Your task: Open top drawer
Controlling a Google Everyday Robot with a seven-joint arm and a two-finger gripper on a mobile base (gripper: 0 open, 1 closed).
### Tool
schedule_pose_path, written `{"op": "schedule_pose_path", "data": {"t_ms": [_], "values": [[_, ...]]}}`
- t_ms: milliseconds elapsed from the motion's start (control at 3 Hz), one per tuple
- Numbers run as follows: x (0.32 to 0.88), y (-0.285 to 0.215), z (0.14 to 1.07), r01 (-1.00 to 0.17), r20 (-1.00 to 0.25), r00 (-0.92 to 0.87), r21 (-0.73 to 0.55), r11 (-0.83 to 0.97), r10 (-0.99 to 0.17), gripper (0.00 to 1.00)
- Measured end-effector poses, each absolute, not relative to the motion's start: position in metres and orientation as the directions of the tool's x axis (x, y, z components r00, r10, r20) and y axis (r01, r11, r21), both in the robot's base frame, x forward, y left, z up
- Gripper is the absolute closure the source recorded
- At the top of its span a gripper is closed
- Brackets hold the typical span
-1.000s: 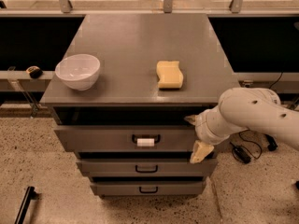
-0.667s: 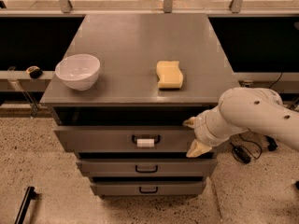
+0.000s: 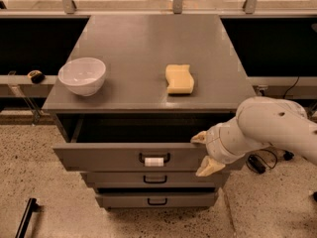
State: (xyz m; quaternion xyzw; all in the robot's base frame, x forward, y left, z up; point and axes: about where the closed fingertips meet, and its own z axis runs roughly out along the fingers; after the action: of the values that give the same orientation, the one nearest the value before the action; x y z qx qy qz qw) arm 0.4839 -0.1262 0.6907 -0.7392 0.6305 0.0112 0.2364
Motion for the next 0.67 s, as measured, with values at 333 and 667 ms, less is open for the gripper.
{"op": "schedule_pose_path", "data": {"t_ms": [333, 667], "values": [[0.464, -0.123, 0.689, -0.945, -0.340, 0.200, -0.313, -0.090, -0.919, 0.36], [0.446, -0.120, 0.687, -0.954, -0.369, 0.191, -0.289, -0.083, -0.910, 0.36]]}}
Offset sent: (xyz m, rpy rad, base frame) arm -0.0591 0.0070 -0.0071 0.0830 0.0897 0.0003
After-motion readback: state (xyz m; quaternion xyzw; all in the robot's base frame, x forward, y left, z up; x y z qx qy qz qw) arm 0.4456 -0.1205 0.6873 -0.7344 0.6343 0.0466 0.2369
